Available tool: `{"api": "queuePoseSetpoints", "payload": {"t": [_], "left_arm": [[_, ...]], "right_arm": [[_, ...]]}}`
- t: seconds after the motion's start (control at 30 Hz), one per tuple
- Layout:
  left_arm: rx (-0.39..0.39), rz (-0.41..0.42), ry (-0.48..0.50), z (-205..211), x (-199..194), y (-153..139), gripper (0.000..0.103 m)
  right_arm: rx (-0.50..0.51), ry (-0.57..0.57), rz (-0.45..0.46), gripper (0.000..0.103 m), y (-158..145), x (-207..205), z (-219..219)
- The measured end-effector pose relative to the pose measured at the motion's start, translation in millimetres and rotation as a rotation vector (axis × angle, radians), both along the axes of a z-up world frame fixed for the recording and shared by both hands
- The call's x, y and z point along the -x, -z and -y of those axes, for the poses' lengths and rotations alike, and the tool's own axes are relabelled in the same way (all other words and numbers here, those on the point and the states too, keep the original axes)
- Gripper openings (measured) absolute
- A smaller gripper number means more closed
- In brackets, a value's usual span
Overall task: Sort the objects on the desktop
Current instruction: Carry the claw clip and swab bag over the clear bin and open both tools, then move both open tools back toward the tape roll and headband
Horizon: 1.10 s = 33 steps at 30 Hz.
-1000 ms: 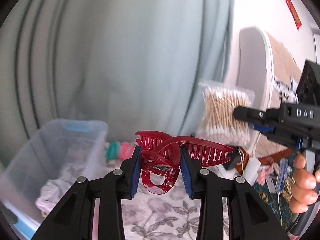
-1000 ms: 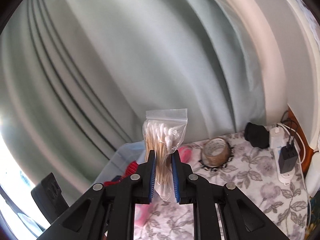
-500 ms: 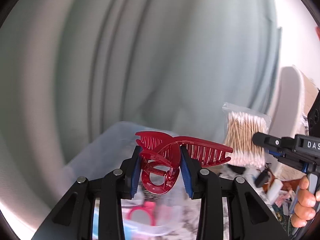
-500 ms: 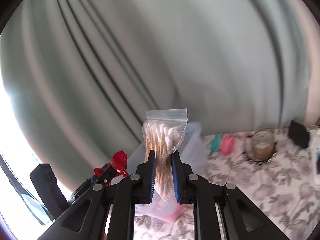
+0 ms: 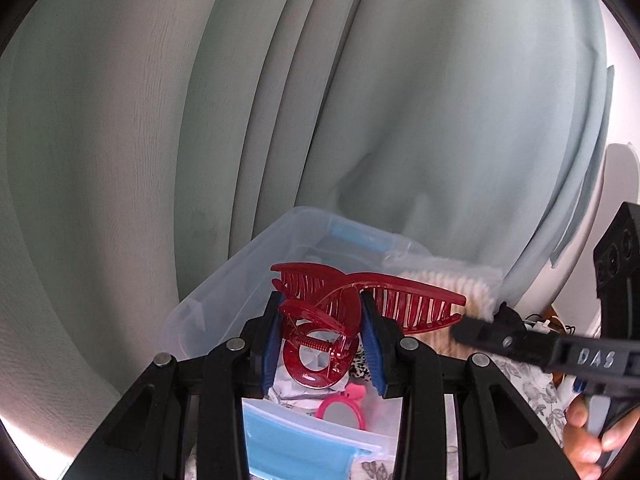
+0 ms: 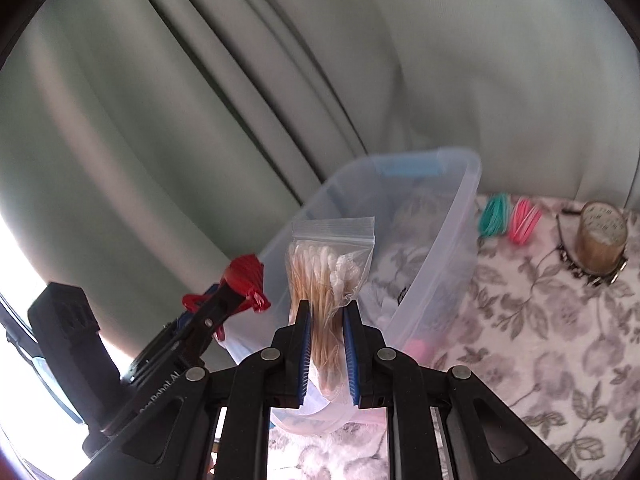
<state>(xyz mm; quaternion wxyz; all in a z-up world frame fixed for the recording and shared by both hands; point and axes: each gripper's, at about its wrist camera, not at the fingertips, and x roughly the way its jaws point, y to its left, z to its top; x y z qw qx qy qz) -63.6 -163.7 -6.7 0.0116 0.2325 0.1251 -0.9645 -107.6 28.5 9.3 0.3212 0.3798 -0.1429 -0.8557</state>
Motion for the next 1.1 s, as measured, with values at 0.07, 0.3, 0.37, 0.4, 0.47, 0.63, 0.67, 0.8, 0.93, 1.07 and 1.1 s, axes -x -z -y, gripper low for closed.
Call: {"api": "queuePoseSetpoints", "payload": {"t": [0.07, 0.3, 0.37, 0.4, 0.47, 0.63, 0.67, 0.8, 0.93, 1.07, 1.1], "left_arm": [[-0.003, 0.016, -0.001, 1.2, 6.0, 4.5, 0.038], [-0.018, 0.063, -0.007, 5.8, 21.8, 16.0, 0.038], [-0.021, 0.072, -0.008, 1.3, 23.6, 17.2, 0.038], [-0.022, 0.075, -0.007, -1.4, 24.3, 17.8, 0.038], [-0.024, 0.079, -0.006, -0.5, 23.0, 17.7, 0.038], [-0.046, 0.083, -0.006, 3.3, 16.8, 14.7, 0.038], [-0.051, 0.080, -0.003, 2.6, 15.7, 13.3, 0.038], [-0.042, 0.061, 0.013, -9.0, 10.7, 3.2, 0.044], [-0.033, 0.042, 0.028, -20.6, 5.7, -6.9, 0.045], [-0.024, 0.023, 0.043, -32.3, 0.7, -17.1, 0.047], [-0.022, 0.018, 0.047, -35.2, -0.5, -19.6, 0.049]], "right_arm": [[-0.012, -0.009, 0.016, 0.017, 7.5, 2.6, 5.3], [-0.021, 0.006, 0.059, 0.016, 28.8, 14.3, 6.7], [-0.008, 0.006, 0.062, 0.016, 28.4, 13.1, 4.4], [-0.006, 0.007, 0.063, 0.016, 27.4, 12.2, 3.5], [-0.014, 0.008, 0.054, 0.017, 24.6, 9.8, 3.5], [-0.010, 0.007, 0.043, 0.019, 21.1, 5.2, 1.6], [-0.009, 0.008, 0.041, 0.019, 20.4, 4.0, 0.7], [0.003, 0.015, 0.035, 0.019, 16.3, -1.1, -6.3], [0.021, 0.035, 0.025, 0.019, 12.4, -9.0, -22.4], [0.042, 0.061, 0.015, 0.019, 8.3, -15.7, -41.3], [0.048, 0.072, 0.013, 0.019, 7.1, -16.6, -48.1]]}}
